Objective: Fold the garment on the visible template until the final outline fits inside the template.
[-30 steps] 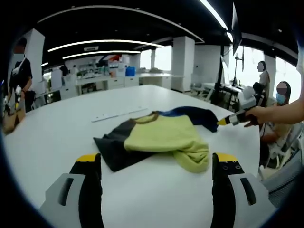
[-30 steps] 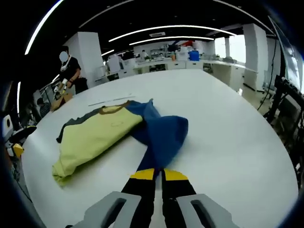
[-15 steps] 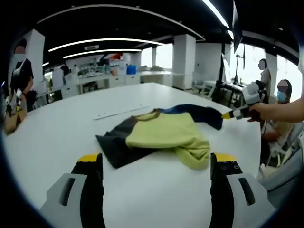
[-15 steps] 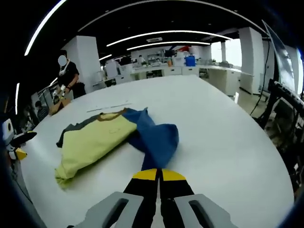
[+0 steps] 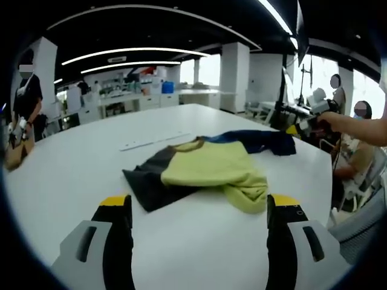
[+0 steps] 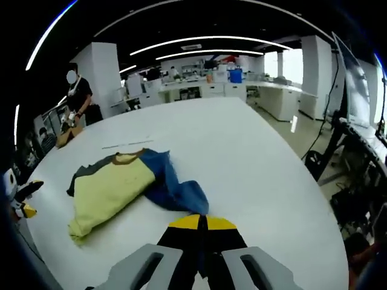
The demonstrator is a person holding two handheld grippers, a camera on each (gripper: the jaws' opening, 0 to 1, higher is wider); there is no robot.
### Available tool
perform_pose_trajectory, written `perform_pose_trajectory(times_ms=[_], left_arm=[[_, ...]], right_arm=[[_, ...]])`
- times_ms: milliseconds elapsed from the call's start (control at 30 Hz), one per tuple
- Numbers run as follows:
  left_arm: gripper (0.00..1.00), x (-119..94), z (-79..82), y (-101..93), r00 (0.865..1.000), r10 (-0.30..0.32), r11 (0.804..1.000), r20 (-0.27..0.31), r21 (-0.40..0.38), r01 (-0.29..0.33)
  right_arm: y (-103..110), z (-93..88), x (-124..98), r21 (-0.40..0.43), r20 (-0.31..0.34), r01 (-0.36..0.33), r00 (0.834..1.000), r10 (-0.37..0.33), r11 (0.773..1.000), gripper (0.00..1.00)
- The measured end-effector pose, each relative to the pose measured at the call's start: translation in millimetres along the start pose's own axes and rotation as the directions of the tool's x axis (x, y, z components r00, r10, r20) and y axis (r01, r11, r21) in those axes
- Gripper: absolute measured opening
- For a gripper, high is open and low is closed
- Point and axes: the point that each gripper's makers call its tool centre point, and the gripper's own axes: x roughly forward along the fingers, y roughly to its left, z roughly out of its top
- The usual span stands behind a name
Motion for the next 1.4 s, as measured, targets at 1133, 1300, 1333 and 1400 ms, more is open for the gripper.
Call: perform_pose_trajectory(times_ms=[1133, 1300, 1333, 1400], left_arm=[[0.89, 0.4, 1.5, 2.9, 1.000, 0.006, 1.000, 0.000, -0.011, -0.006], [0.89, 0.4, 1.3, 4.0, 1.000, 0.011, 1.000, -0.001, -0.013, -0.011], [0.90, 0.4, 1.6, 3.8, 1.000, 0.011, 1.000, 0.000, -0.014, -0.011], [0.90, 0.0, 2.8, 3.6, 1.000, 0.012, 1.000, 0.004, -0.014, -0.012]], right_arm=[[-80.3, -2.1, 64.9, -0.071, -0.160, 0.148, 0.974, -0.158, 0.986, 0.00], [-77.5, -3.1, 54.5, -0.071, -0.142, 0.175, 0.973, -0.184, 0.982, 0.00], [-85.1, 0.1, 61.2, -0.059, -0.138, 0.179, 0.973, -0.186, 0.982, 0.00], [-85.3, 3.4, 58.3, -0.028, -0.121, 0.183, 0.975, -0.185, 0.983, 0.09]])
